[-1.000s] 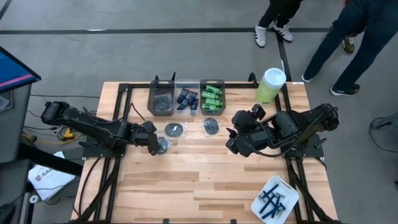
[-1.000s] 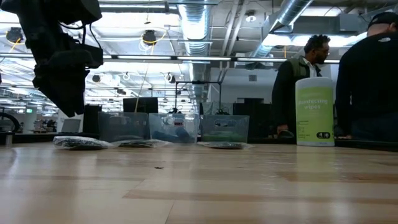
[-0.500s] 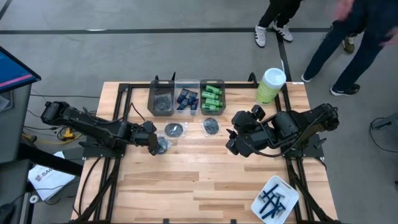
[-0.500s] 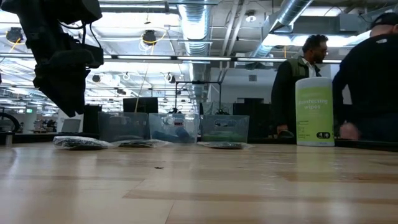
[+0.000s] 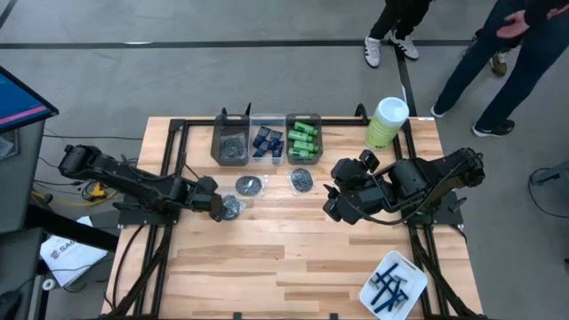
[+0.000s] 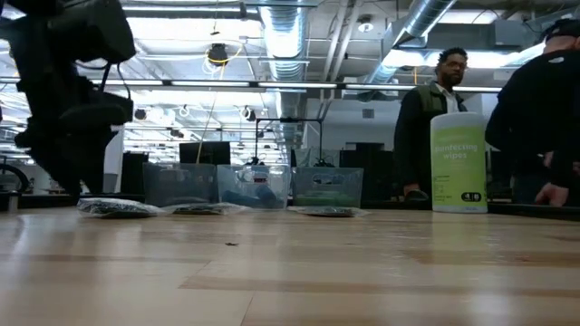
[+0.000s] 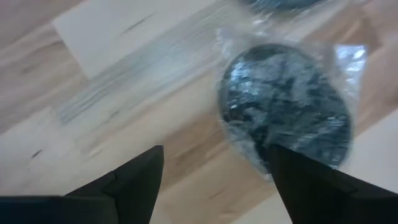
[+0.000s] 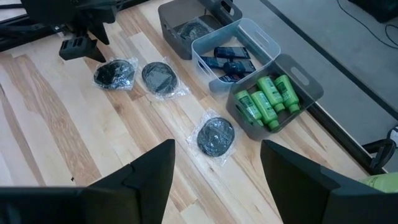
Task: Pick & Place Travel size toiletries
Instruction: Put the black hairbrush into the left black bin
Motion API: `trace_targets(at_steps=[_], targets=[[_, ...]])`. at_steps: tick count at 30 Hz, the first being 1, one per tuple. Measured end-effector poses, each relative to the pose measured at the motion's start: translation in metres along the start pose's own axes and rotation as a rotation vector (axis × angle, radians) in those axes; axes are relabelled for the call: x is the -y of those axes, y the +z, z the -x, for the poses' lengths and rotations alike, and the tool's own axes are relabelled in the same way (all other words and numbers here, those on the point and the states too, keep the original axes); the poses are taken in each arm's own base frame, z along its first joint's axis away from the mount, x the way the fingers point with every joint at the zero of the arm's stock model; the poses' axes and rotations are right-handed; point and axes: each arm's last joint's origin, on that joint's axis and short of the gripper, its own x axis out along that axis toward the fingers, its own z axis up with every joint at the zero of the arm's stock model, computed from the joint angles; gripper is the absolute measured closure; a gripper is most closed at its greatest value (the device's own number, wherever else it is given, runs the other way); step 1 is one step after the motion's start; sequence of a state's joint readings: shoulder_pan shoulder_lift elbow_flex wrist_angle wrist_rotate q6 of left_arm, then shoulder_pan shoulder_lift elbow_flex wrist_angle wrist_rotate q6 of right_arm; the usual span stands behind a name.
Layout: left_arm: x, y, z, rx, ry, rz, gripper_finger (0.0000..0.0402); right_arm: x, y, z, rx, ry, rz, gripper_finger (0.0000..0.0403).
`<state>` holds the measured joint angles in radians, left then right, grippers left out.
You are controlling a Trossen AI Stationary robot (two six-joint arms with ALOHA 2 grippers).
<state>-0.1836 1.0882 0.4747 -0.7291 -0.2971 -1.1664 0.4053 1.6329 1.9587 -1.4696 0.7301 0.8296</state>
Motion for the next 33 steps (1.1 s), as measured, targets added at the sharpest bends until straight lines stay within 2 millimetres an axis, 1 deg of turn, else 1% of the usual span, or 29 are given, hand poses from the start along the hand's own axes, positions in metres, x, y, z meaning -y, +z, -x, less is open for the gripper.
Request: trace_targets(at_steps=[4,8,10,13,15,18,25,28,32,33], targets=[[-0.001,-0.003,-0.007,0.012,-0.031,0.031,0.0108,0.000,0.000,0.000,0.000,0.000,0.002,0.0173],[0.000,-0.005,-0.014,0.020,-0.094,0.060,0.0108,0.000,0.000,0.000,-0.001,0.001,0.002,0.0173],[-0.001,-0.007,-0.016,0.018,-0.093,0.088,0.0108,0.000,0.000,0.000,-0.001,0.001,0.002,0.0173],[-0.004,-0.009,-0.020,0.012,-0.077,0.098,0.0115,0.000,0.000,0.000,-0.001,0.001,0.002,0.0173],[-0.006,-0.010,-0.022,0.010,-0.079,0.099,0.0127,0.000,0.000,0.000,-0.001,0.001,0.002,0.0173],[-0.007,-0.011,-0.023,0.009,-0.074,0.101,0.0163,0.000,0.000,0.000,-0.001,0.001,0.002,0.0176],[-0.005,-0.011,-0.025,0.003,-0.108,0.133,0.0284,0.000,0.000,0.000,-0.001,0.001,0.002,0.0190],[-0.005,-0.011,-0.025,-0.002,-0.111,0.133,0.0329,0.000,0.000,0.000,-0.001,0.001,0.002,0.0195],[-0.005,-0.011,-0.024,-0.005,-0.118,0.136,0.0385,0.000,0.000,0.000,-0.001,0.001,0.000,0.0201],[-0.005,-0.011,-0.023,-0.008,-0.124,0.137,0.0392,0.000,0.000,0.000,0.000,0.002,-0.001,0.0203]])
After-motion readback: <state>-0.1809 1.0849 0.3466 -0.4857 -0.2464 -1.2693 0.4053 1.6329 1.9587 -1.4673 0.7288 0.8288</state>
